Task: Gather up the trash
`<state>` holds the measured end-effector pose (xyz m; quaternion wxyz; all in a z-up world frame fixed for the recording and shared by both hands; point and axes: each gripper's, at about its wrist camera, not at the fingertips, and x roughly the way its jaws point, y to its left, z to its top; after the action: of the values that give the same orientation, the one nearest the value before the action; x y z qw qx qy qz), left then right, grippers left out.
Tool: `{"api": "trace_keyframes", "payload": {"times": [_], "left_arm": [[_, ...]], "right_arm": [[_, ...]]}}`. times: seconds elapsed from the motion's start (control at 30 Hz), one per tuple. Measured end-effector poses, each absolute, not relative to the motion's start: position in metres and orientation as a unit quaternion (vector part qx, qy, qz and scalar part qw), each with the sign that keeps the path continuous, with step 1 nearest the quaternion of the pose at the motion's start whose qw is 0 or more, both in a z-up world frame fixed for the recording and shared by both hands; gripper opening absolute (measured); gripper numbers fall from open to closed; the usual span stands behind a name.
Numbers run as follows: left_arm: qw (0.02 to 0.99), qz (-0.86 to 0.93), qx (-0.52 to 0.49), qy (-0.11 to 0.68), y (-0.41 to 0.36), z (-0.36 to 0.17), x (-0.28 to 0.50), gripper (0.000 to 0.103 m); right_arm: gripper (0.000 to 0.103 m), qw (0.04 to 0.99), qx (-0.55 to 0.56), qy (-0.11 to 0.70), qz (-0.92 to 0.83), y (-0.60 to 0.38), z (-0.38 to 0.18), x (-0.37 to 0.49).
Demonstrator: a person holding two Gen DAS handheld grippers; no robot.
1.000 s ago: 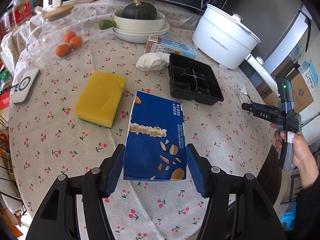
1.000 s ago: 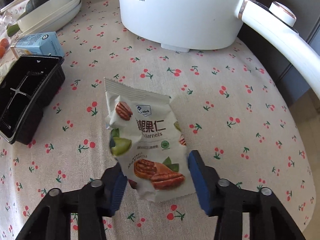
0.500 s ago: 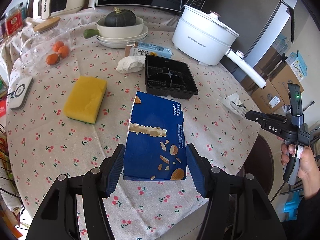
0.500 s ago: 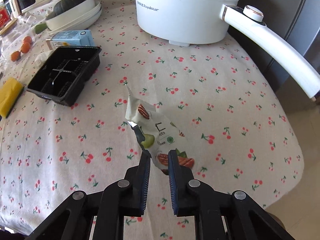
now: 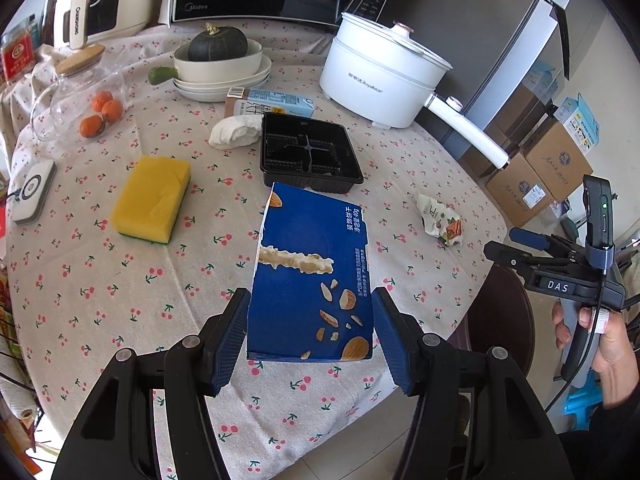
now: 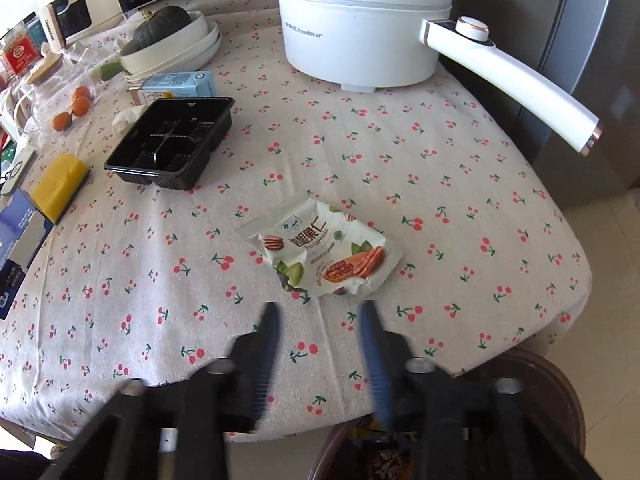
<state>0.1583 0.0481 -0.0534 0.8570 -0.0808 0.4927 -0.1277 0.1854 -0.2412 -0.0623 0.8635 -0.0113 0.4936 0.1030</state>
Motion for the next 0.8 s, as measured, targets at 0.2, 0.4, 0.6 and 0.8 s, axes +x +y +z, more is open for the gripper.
{"api": "trace_keyframes", "payload": {"times": [0.2,0.4,0.6,0.8], "left_arm": [[0.854,-0.117,-0.079,0.501,0.056,-0.061,0.166,0.064],[0.846,-0.104,-0.085,0.516,0.065,-0.073,0.18,0.064],[0.842,-0.098,-0.087,0.523,0.068,-0.08,0.191,0.064],[0.839,-0.098,-0.086,0.528,0.065,-0.085,0.194,0.064]], "right_arm": [[0.095,0.843,-0.148,0.501,0.124,-0.208,-0.086,0.21],[0.095,0.823,-0.187,0.516,0.146,-0.196,-0.113,0.252],[0.089,0.813,-0.136,0.545,0.154,-0.21,-0.136,0.282],[0.057,0.823,-0.062,0.54,0.163,-0.223,-0.134,0.28]]}}
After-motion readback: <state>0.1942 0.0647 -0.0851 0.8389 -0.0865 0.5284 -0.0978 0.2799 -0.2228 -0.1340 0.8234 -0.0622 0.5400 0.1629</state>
